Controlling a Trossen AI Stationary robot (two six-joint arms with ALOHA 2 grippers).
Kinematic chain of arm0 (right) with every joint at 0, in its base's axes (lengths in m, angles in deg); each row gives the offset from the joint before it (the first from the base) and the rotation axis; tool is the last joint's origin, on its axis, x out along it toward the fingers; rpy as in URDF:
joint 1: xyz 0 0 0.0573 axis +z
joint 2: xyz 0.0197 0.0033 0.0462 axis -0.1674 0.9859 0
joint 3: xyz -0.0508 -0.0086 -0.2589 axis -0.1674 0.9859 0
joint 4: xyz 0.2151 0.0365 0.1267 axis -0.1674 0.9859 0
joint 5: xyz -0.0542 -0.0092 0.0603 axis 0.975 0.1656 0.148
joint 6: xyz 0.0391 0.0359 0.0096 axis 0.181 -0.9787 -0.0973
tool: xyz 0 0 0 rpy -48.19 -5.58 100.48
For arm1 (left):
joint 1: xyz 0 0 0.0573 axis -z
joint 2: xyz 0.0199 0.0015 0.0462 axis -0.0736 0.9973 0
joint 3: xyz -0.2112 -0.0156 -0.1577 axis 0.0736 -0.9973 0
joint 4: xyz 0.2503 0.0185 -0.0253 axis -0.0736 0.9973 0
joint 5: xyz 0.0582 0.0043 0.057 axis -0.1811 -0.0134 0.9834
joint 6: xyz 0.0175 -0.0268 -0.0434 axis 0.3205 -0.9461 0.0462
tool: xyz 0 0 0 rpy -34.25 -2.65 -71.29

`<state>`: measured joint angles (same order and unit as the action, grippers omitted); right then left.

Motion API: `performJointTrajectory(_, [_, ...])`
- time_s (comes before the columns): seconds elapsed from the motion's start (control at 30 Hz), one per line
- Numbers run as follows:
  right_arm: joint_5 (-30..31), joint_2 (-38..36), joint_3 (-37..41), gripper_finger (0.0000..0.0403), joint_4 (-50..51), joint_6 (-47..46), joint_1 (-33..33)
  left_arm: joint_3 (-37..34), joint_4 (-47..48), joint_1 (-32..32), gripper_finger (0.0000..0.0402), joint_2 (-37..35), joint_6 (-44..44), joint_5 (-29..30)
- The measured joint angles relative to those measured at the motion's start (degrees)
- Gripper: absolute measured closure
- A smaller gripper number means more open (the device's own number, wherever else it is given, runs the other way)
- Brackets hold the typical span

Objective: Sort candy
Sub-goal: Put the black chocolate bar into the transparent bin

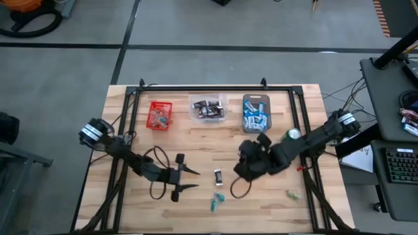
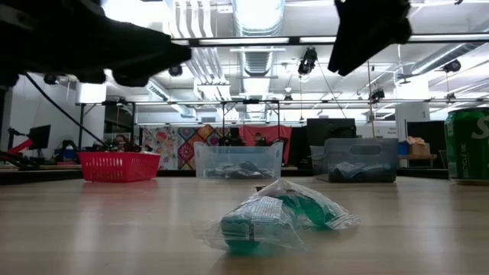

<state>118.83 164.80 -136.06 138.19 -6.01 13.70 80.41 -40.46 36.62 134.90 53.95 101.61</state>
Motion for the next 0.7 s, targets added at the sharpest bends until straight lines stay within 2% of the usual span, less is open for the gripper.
performJointTrajectory(0.17, [1.3, 2.5, 0.0, 0.0246, -1.8, -4.7, 4.8, 5.9, -0.3, -2.3, 0.0205, 7.9, 1.6, -2.7])
performJointTrajectory(0.33, [3.3, 4.6, 0.0, 0.0243, -2.5, -9.1, 8.2, 9.5, -1.9, -5.1, 0.0205, 13.1, 2.2, -9.3])
performJointTrajectory(0.7, [4.2, 8.6, 0.0, 0.0243, -4.8, -13.5, 11.0, 14.8, -1.5, -9.9, 0.0205, 22.7, 1.5, -9.4])
